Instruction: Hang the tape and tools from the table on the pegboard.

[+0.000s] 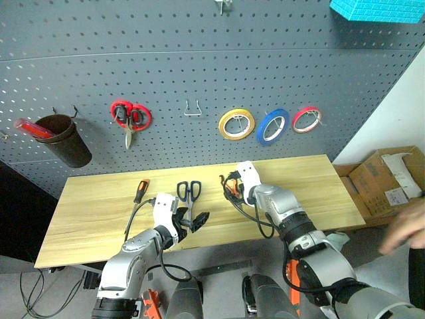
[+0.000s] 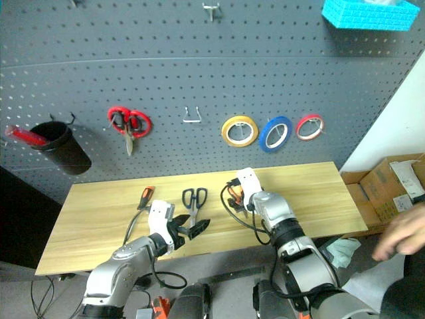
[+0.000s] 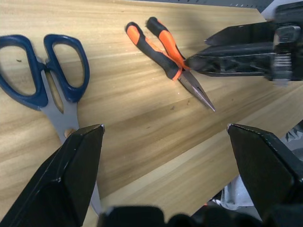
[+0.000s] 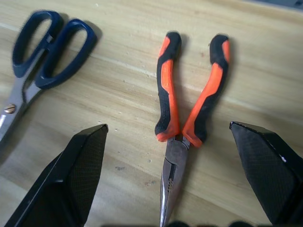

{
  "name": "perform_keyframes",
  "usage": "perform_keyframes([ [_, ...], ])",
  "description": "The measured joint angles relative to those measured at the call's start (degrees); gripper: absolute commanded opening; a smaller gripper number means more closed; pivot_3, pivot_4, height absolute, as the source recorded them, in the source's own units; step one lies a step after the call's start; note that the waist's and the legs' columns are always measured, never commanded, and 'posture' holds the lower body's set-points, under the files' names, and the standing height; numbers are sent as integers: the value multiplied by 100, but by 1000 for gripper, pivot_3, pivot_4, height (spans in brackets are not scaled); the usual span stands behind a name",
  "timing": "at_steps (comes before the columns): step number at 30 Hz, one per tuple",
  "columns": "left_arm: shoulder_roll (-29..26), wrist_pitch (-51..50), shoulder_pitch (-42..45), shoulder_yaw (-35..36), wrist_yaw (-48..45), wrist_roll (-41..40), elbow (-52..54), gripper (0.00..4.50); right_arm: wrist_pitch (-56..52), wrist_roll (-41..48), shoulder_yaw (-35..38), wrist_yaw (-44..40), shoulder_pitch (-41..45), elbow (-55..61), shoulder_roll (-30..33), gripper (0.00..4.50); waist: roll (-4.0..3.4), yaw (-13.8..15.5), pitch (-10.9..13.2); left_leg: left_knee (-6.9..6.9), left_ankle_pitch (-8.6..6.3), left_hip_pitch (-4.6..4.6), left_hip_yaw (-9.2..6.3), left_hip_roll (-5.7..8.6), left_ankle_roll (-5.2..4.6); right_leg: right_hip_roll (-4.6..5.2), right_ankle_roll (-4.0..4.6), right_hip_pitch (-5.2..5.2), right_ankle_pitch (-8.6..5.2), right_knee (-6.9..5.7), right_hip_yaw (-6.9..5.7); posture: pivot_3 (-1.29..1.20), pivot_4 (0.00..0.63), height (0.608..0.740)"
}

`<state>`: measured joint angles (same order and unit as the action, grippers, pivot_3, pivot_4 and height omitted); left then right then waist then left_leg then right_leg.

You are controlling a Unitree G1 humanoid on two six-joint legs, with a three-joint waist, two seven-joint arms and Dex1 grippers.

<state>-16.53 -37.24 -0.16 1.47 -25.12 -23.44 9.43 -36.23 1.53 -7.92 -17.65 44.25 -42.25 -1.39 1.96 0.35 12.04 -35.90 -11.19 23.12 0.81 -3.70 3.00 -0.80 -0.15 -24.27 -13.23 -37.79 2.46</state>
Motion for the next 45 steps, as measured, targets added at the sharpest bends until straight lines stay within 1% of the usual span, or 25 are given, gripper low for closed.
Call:
perform_keyframes([
  [5,38,-146,-162,1,107,-36,338,4500,441,-34,2,-2,329,-802,-118,4484,-2,8,128,10,-4,9,-2,-1,-7,0,-3,-8,-3,8,-1,198,276,740],
  [8,58,-275,-256,2,201,-72,522,4500,727,-94,-4,6,452,-1272,-169,4484,-4,19,160,9,-5,48,-8,-1,-8,0,-12,-43,-1,8,-8,208,284,740],
  [9,59,-330,-280,5,210,-88,615,4500,857,-130,-4,8,493,-1449,-191,4484,-4,29,164,7,-5,79,-10,0,-8,0,-27,-75,8,5,-10,211,287,740],
  [10,58,-363,-299,6,216,-101,658,4500,944,-147,-6,10,506,-1529,-200,4484,-3,38,173,7,-5,88,-9,0,-8,0,-36,-86,13,4,-9,215,291,740],
  [13,63,-477,-353,9,296,-130,811,4500,1278,-260,-7,29,681,-1845,-219,4484,-4,56,238,8,-5,91,-12,-1,-9,0,-36,-91,13,3,-11,224,297,740],
  [18,76,-637,-350,13,370,-167,968,4500,1710,-467,-14,147,843,-2281,-232,4484,-6,81,263,9,-5,91,-13,0,-9,0,-32,-92,10,5,-12,231,300,740],
  [21,103,-703,-303,36,431,-224,1040,4500,1911,-521,-8,192,882,-2432,-213,3856,-5,96,279,9,-5,92,-12,0,-9,0,-11,-92,-2,5,-11,230,293,740],
  [23,112,-723,-266,65,450,-260,1043,4500,1991,-557,-3,195,889,-2487,-198,3253,-5,97,280,9,-5,93,-12,0,-9,0,-12,-93,-2,7,-11,229,287,740],
  [25,144,-731,-236,106,465,-304,1043,4500,2034,-589,0,184,897,-2518,-176,2506,-5,97,280,12,-5,94,-13,-1,-9,0,-13,-94,-2,8,-13,226,282,740],
  [27,174,-733,-184,130,478,-333,1042,4500,2086,-633,-6,146,896,-2531,-143,1873,-5,97,280,14,-5,98,-13,-1,-9,0,-15,-98,0,9,-14,224,280,740],
  [28,180,-734,-154,130,481,-339,1042,4500,2096,-652,-8,135,896,-2531,-137,1774,-5,97,280,16,-5,99,-14,-1,-9,0,-19,-99,2,9,-15,223,279,740],
  [36,224,-715,202,118,440,-346,848,4500,2210,-744,-24,5,843,-2488,-33,1774,-5,97,280,17,-5,101,-14,0,-9,0,-25,-101,5,10,-16,195,259,740],
  [38,213,-710,308,112,417,-343,729,4500,2184,-755,-70,-241,667,-2172,97,1774,-5,98,280,17,-5,116,-15,0,-9,0,-29,-108,7,15,-18,197,243,740],
  [39,211,-712,357,113,392,-355,695,4500,2057,-702,-67,-425,422,-1701,197,1774,-5,102,280,17,-5,125,-18,1,-9,0,-36,-111,7,18,-20,197,239,740],
  [41,187,-729,432,154,301,-436,683,4500,1623,-462,-51,-820,-305,-194,404,1774,-5,122,279,14,-6,157,-38,3,-8,2,-52,-127,0,21,-28,195,229,740],
  [42,159,-751,466,191,271,-512,686,4500,1292,-305,-41,-991,-722,758,507,1774,-5,131,279,14,-6,174,-41,3,-7,2,-57,-143,0,20,-28,192,224,740],
  [44,153,-837,509,362,190,-716,703,4500,618,40,11,-1161,-1423,2570,646,1774,-5,143,279,15,-8,183,-44,4,-4,4,-68,-151,-7,17,-28,186,208,740],
  [45,159,-884,520,434,183,-841,721,4500,378,188,45,-1177,-1626,3152,677,1774,-5,139,279,16,-8,183,-45,3,-4,4,-70,-152,-8,17,-30,181,196,740],
])
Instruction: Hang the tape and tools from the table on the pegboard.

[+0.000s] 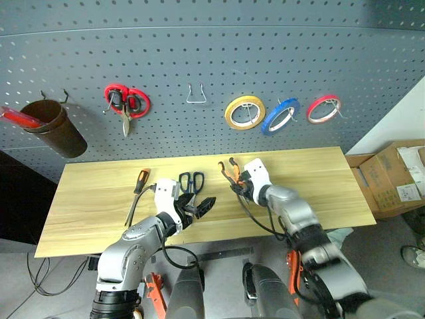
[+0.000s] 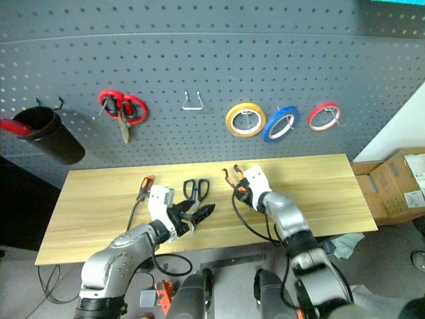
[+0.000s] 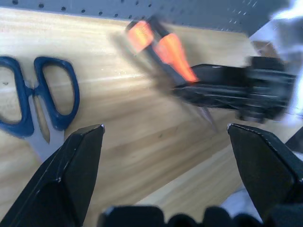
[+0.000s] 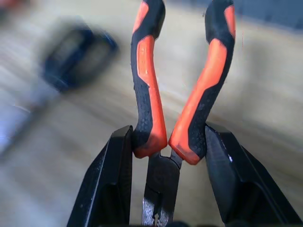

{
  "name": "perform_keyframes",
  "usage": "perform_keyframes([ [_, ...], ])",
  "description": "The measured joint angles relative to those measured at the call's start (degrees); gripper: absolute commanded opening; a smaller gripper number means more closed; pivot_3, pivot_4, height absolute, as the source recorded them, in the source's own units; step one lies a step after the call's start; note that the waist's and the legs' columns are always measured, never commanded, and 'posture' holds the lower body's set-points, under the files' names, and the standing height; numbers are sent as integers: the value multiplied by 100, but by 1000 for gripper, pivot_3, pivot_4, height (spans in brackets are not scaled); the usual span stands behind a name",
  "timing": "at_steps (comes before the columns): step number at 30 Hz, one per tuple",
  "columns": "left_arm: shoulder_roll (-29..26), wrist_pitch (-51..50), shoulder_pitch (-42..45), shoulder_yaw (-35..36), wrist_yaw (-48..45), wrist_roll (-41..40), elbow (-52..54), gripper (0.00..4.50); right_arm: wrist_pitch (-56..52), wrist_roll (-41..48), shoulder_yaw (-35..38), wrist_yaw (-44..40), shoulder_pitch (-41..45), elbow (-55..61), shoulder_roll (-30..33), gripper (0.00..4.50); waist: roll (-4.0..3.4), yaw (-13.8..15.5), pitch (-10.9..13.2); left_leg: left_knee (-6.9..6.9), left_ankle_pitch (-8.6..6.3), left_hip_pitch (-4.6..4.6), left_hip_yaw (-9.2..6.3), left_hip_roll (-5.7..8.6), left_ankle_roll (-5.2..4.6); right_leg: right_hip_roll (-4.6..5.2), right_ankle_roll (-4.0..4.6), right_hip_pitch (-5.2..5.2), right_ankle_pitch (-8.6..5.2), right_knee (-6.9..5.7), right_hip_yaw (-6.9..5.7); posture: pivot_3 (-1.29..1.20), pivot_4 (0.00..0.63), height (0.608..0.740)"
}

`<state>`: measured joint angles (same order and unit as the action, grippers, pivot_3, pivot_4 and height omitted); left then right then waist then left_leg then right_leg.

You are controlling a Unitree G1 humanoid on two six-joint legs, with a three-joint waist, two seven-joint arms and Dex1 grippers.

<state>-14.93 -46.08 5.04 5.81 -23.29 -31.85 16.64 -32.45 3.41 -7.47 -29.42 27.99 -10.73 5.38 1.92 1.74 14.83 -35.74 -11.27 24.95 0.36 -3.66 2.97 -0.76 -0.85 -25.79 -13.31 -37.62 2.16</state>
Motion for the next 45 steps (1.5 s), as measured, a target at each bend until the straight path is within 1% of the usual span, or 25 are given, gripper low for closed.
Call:
perform_keyframes([
  [1,16,-66,4,129,-8,-203,42,4500,-304,207,102,3,-258,830,3,1774,3,-15,-4,-1,-1,-1,-2,-1,2,0,-3,0,-2,-2,0,179,191,740],
  [3,18,-178,-34,383,-68,-581,162,4500,-676,568,266,56,-623,2038,-30,1774,3,-35,-5,0,-2,-3,-9,-3,3,-2,-4,0,-3,-4,0,173,179,740],
  [4,10,-226,-46,492,-93,-696,183,4500,-744,701,310,92,-696,2403,-86,1774,4,-46,-7,0,-2,-6,-10,-2,3,-3,-4,0,-3,-7,-2,172,169,740],
  [7,73,-326,-64,842,-104,-1214,199,4500,-580,1019,351,391,-688,3277,-646,1774,6,-60,-18,-11,-1,-11,-18,-4,5,-7,-2,0,-1,-25,-12,173,151,740],
  [9,167,-394,0,1003,-89,-1560,193,4500,-108,966,121,531,-361,3300,-864,1774,13,-53,-36,-26,1,-11,-19,-2,6,-8,0,5,3,-28,-19,172,141,740],
  [11,279,-394,328,1043,2,-1752,130,4500,710,626,-84,711,297,2803,-1020,1774,20,-41,-40,-33,11,-10,-17,3,17,-9,3,6,24,-24,-17,172,137,740],
  [14,335,-344,701,1040,125,-1802,-10,4500,1923,231,-231,992,1106,1808,-1196,1774,74,-28,-123,-34,19,-18,-15,4,21,-9,3,31,39,0,-15,180,131,740],
  [16,345,-330,867,1026,179,-1800,-158,4500,2759,60,-118,1276,1767,746,-1235,1774,107,-23,-155,-35,19,-17,-12,7,22,-6,1,38,43,10,-13,182,128,740],
  [18,346,-329,901,1024,222,-1802,-179,4500,3339,9,90,1452,2306,-133,-1234,1774,118,-16,-164,-34,20,-15,-12,7,22,-4,3,45,51,27,-12,188,128,740],
  [19,341,-329,908,1025,251,-1802,-194,4500,3616,10,224,1504,2720,-808,-1223,1774,118,-21,-164,-32,19,-14,-9,7,22,-4,11,45,60,33,-9,188,128,740],
  [20,340,-328,901,1021,258,-1803,-198,4500,3829,14,339,1550,3085,-1393,-1191,1774,118,-25,-164,-31,19,-14,-8,4,22,-3,26,45,70,39,-10,206,125,740],
  [22,339,-328,870,1005,267,-1805,-193,4500,4092,31,570,1620,3821,-2572,-1138,1774,119,-23,-166,-22,19,-13,-8,3,22,-4,29,44,71,43,-11,206,125,740],
  [24,333,-328,803,991,273,-1806,-177,4500,4235,59,671,1628,4336,-3476,-1111,1774,118,-22,-167,-16,19,-13,-10,1,22,-4,30,43,71,44,-14,226,125,740],
  [26,322,-329,703,997,293,-1808,-166,4500,4437,96,774,1606,4670,-4150,-1117,1774,117,-7,-170,-14,19,-13,-13,-1,22,-4,30,45,71,41,-17,235,124,740],
  [28,320,-329,664,998,335,-1826,-157,4500,4560,141,867,1570,4897,-4619,-1117,1774,114,1,-179,-21,20,-16,-14,-1,21,-4,35,46,74,35,-17,244,128,740],
  [30,320,-329,647,998,383,-1865,-129,4500,4582,204,973,1566,5054,-4975,-1113,1774,112,1,-198,-26,39,-20,-16,-1,0,-5,40,50,91,38,-20,248,130,740],
  [32,314,-328,619,1003,404,-1887,-93,4500,4585,235,1073,1568,5126,-5268,-1115,1774,111,4,-215,-27,54,-22,-15,-1,-25,-5,37,55,104,48,-21,254,134,740],
  [35,300,-328,524,1017,441,-1923,-37,4500,4585,214,1074,1586,5114,-5520,-1135,1774,111,6,-215,-30,62,-22,-11,2,-37,-5,62,56,124,59,-15,263,139,740],
  [38,269,-328,434,1035,518,-1975,14,4500,4573,57,1000,1620,4870,-5574,-1198,1774,111,11,-220,-31,76,-22,-9,2,-59,-5,62,56,130,57,-12,264,143,740],
  [41,228,-328,405,1041,528,-1983,78,4500,4579,-246,703,1694,4390,-5517,-1250,1774,111,26,-225,-28,78,-21,-10,0,-62,-6,55,55,133,56,-13,256,145,740],
  [42,223,-327,408,1039,529,-1988,89,4500,4657,-361,597,1730,4173,-5418,-1251,1774,110,40,-230,-28,78,-21,-10,0,-61,-6,36,55,144,56,-14,253,145,740],
  [45,194,-321,409,1043,533,-1988,85,4500,4673,-544,475,1785,3948,-5120,-1210,1774,104,102,-257,-24,78,-20,-4,0,-61,-6,30,53,141,60,-11,242,146,740],
])
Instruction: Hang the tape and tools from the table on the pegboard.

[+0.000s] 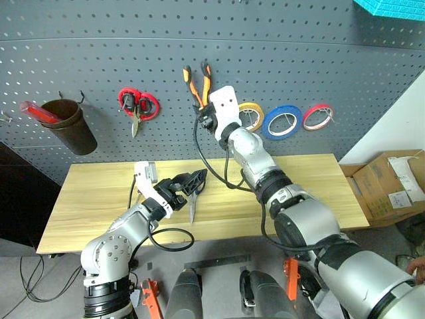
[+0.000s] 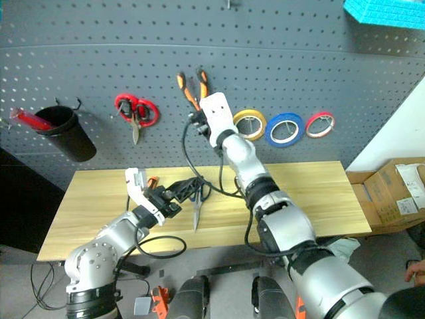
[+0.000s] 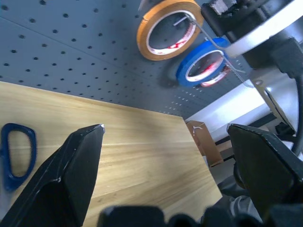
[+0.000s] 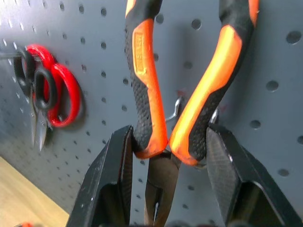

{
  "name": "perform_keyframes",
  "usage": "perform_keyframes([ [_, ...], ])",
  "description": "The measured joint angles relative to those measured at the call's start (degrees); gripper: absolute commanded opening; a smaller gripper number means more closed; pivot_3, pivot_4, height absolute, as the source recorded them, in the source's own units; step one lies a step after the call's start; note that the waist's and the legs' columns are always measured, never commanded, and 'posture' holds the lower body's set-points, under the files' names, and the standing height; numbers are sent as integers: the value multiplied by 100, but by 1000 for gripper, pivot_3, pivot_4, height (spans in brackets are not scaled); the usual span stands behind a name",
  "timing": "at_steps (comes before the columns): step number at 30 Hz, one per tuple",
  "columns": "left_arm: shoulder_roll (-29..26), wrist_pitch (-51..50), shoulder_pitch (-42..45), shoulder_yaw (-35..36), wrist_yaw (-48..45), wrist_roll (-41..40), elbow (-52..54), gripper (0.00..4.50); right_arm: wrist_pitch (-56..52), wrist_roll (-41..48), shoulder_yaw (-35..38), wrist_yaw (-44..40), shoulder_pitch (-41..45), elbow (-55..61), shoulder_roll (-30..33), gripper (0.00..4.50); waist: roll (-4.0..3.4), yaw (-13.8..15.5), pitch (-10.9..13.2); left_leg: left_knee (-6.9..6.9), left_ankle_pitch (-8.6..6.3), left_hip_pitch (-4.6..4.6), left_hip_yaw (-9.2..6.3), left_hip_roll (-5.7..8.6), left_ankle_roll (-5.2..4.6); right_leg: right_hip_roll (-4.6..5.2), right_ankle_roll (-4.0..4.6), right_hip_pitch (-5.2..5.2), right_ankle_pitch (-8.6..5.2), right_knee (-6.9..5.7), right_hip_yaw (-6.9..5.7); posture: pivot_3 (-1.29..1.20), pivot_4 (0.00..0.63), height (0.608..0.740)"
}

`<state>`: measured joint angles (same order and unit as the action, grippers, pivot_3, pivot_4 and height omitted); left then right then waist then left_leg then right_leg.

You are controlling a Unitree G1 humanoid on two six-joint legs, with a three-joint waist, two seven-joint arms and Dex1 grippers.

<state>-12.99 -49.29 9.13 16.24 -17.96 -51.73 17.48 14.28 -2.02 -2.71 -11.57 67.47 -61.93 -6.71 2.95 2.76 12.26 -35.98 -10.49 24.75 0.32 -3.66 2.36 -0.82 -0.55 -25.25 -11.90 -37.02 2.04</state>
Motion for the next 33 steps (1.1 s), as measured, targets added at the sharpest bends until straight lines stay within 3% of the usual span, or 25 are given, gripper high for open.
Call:
perform_keyframes([
  [9,-40,45,118,-23,-25,3,-87,4500,32,-77,-7,44,-108,206,98,1774,0,44,-8,-1,0,3,6,1,0,1,-2,-2,-1,4,4,223,138,740],
  [20,-60,116,190,-106,-59,9,-224,4500,1539,-364,39,967,-68,859,-25,1774,0,24,-8,5,-1,7,7,-2,1,0,3,-8,2,3,5,236,134,740],
  [33,-59,120,172,-122,-53,7,-222,4500,1296,-413,46,1249,619,-582,85,1774,0,39,-8,3,0,8,9,0,1,1,19,-6,11,7,5,245,137,740],
])
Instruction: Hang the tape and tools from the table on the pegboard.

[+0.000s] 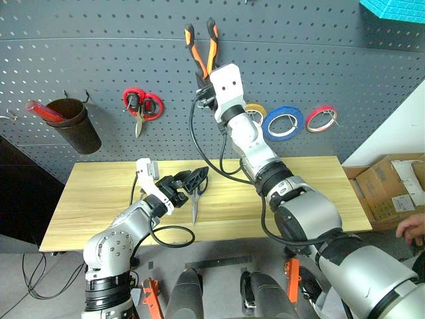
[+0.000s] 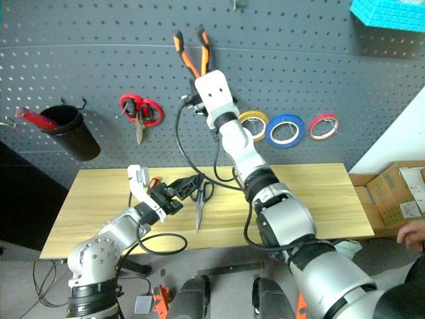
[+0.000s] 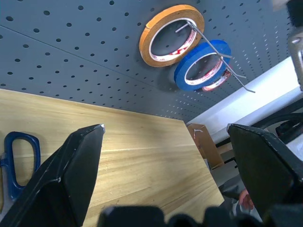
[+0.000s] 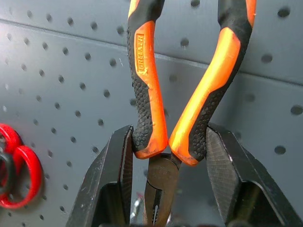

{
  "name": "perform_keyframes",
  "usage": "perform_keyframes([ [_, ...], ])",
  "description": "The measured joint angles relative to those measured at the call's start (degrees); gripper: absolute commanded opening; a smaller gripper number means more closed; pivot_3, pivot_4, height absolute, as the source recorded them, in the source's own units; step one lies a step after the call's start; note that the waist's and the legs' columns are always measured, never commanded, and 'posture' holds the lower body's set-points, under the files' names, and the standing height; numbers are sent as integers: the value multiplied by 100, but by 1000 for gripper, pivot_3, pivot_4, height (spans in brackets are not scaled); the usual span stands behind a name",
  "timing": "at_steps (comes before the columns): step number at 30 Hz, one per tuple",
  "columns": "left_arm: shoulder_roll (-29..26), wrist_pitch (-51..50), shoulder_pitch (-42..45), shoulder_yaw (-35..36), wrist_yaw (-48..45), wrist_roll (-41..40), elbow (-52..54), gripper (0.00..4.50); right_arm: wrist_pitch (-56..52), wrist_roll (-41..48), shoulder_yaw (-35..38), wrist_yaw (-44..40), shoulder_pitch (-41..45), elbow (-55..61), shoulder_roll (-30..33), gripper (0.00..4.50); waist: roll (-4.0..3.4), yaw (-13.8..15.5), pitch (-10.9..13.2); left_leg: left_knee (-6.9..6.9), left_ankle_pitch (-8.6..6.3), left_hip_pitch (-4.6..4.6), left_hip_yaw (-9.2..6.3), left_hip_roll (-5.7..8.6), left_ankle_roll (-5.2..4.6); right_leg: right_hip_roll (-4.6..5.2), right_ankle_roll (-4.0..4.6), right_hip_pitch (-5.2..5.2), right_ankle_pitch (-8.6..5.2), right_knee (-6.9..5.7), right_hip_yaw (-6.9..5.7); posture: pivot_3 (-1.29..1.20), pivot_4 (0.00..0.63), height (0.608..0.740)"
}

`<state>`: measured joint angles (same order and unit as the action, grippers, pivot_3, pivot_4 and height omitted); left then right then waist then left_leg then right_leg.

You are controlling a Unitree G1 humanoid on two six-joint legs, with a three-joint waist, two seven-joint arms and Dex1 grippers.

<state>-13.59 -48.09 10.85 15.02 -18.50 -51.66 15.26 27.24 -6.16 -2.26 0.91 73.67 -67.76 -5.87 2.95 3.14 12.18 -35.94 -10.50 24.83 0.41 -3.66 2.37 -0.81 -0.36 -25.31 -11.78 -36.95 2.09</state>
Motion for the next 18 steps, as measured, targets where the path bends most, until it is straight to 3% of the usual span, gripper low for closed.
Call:
perform_keyframes([
  [18,-29,-20,-44,9,30,-17,20,4500,199,-57,7,232,67,-358,43,1774,0,-3,0,-1,0,0,-1,-1,0,-1,-2,-1,-1,-3,0,249,147,740],
])
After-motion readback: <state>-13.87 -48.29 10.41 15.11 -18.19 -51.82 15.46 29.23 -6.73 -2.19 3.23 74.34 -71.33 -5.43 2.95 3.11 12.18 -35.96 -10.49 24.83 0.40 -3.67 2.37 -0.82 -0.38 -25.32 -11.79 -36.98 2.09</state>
